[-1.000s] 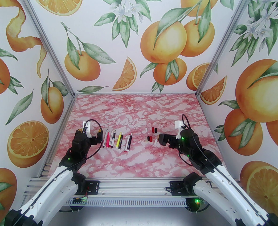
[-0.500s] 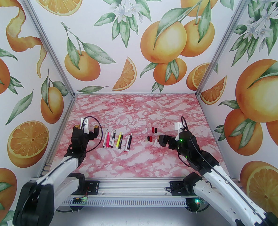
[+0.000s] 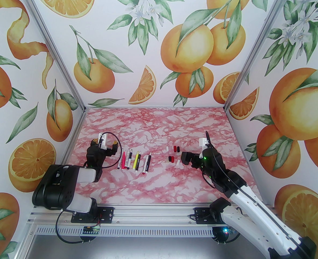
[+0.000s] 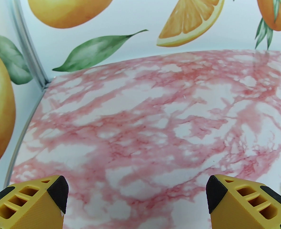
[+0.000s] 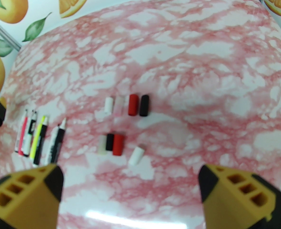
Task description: Open the pen caps
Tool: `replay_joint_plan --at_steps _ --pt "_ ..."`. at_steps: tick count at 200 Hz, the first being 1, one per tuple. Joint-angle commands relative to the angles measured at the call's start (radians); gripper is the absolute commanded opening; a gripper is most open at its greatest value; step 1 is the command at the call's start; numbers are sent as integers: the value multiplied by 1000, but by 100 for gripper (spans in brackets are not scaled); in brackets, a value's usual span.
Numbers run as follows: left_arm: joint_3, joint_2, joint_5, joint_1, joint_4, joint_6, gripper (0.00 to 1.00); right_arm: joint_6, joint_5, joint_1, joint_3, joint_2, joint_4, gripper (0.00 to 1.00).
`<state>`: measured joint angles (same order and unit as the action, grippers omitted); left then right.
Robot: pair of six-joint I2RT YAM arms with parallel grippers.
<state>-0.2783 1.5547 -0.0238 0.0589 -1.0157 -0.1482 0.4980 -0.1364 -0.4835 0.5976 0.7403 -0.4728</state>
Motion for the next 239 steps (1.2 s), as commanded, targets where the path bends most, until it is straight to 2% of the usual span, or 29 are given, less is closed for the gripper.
replay_joint_plan --at_steps 1,25,53,96,137,166,194,239 --pt "-37 52 30 -7 -119 -15 100 -33 -59 4 14 9 31 100" --pt "-65 100 24 -8 -115 -16 100 -41 -91 6 29 20 32 100" --pt "-146 85 54 -22 64 -7 100 -77 -152 11 36 38 59 100" --pt "-154 87 65 -39 76 12 100 -187 -267 45 41 148 184 100" --pt "-155 87 64 -39 77 12 100 -284 -418 101 -14 265 472 100" --pt "-154 87 65 -39 76 11 100 -333 -384 196 -60 331 637 100" --pt "-154 87 65 -39 77 10 100 -401 -343 259 -141 405 868 100" --pt "-155 87 64 -39 76 11 100 -455 -335 278 -209 552 1161 100"
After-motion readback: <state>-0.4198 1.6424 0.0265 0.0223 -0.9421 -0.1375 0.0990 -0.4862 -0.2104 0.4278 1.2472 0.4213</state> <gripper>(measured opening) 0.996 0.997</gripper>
